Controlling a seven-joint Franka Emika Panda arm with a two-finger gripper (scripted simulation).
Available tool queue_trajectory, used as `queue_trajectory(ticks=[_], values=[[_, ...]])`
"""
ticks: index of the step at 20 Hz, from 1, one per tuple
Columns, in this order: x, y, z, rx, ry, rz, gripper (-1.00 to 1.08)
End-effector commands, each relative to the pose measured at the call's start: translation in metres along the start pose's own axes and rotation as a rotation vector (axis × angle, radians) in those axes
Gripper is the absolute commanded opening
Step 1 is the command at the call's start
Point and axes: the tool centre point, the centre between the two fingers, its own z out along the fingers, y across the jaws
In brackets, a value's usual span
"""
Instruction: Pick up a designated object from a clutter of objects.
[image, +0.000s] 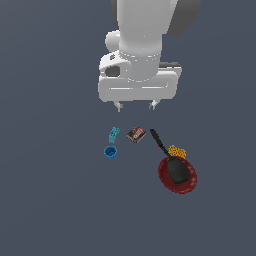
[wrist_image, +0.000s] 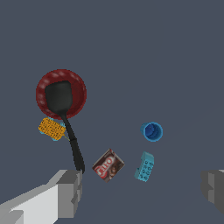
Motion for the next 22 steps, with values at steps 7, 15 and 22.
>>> queue_trajectory(ticks=[7, 15, 22], values=[[0.005, -0.004, -0.013, 0.002, 0.033, -0.009, 1.0], [0.008, -0.006, -0.019, 0.003, 0.049, -0.013, 1.0], [0.012, 0.002, 0.002, 0.008, 0.044, 0.024, 1.0]])
